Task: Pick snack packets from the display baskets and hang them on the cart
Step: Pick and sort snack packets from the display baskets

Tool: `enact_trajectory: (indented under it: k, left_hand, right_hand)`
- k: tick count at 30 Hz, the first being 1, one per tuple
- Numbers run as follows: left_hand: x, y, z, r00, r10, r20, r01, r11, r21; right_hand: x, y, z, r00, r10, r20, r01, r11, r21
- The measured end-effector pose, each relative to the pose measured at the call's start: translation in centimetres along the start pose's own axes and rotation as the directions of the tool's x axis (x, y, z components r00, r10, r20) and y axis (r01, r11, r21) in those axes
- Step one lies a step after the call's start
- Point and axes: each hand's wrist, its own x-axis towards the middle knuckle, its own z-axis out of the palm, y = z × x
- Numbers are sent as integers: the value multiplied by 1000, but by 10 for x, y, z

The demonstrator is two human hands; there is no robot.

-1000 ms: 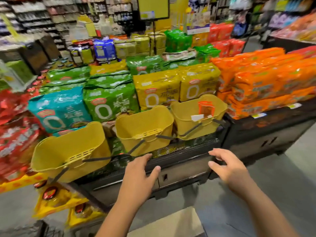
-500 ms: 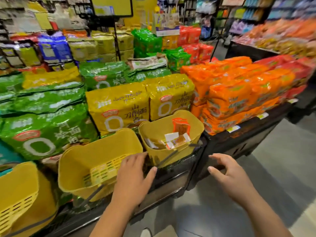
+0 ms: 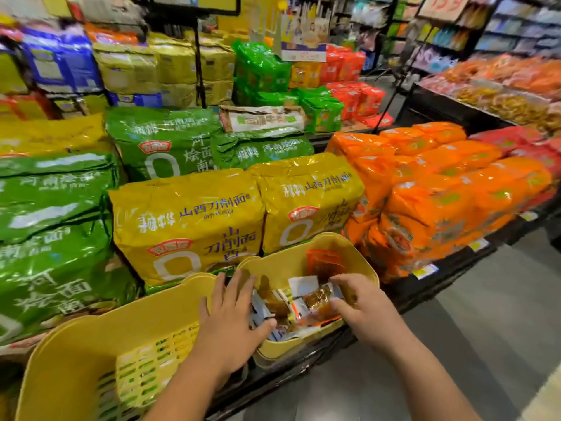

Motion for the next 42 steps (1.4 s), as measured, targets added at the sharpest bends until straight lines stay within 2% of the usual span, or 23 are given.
enact_trajectory:
  k: [4, 6, 10, 12, 14, 17, 20, 26, 31, 34, 37, 39, 42]
  left_hand:
    - [8, 1, 1, 999, -32, 6, 32, 999, 19]
    - [8, 4, -1, 998, -57, 35, 56, 998, 32]
    - [10, 21, -4, 986, -163, 31, 164, 986, -17]
    - [16, 32, -2, 975, -221, 5, 220, 973, -63]
    - [20, 43, 2, 963, -270, -18, 268, 960, -74]
    - [21, 52, 12, 945, -318, -74, 321, 946, 34]
    - [21, 53, 15, 933, -341, -117, 347, 937, 33]
    - [21, 54, 18, 926, -345, -151, 353, 935, 28]
    - [20, 53, 19, 922, -338, -189, 346, 938, 13]
    - [20, 53, 18, 926, -330, -181, 338, 941, 10]
    - [19, 52, 18, 927, -322, -191, 327, 945, -5]
    - [20, 51, 17, 930, -316, -190, 321, 947, -5]
    - [20, 51, 17, 932, -312, -185, 318, 948, -1]
  right_hand:
    - [51, 11, 4, 960, 40, 276, -7, 993, -119]
    - [73, 17, 9, 911, 94, 402, -16, 981, -194]
    - [102, 28, 21, 803, 97, 588, 84, 958, -273]
    - [112, 26, 28, 752, 77, 655, 118, 961, -248]
    - [125, 24, 37, 696, 95, 712, 196, 929, -315]
    - [137, 16, 41, 618, 132, 775, 333, 848, -411]
    - [140, 10, 45, 564, 147, 812, 443, 776, -448]
    - [138, 19, 55, 621, 76, 780, 528, 695, -488]
    - [142, 17, 45, 589, 79, 805, 526, 719, -455]
    - [143, 21, 41, 631, 51, 774, 461, 778, -427]
    - [143, 29, 25, 683, -6, 731, 313, 906, -284]
    - [139, 37, 13, 755, -124, 644, 234, 968, -87]
    - [132, 43, 2, 857, -211, 471, 154, 976, 156]
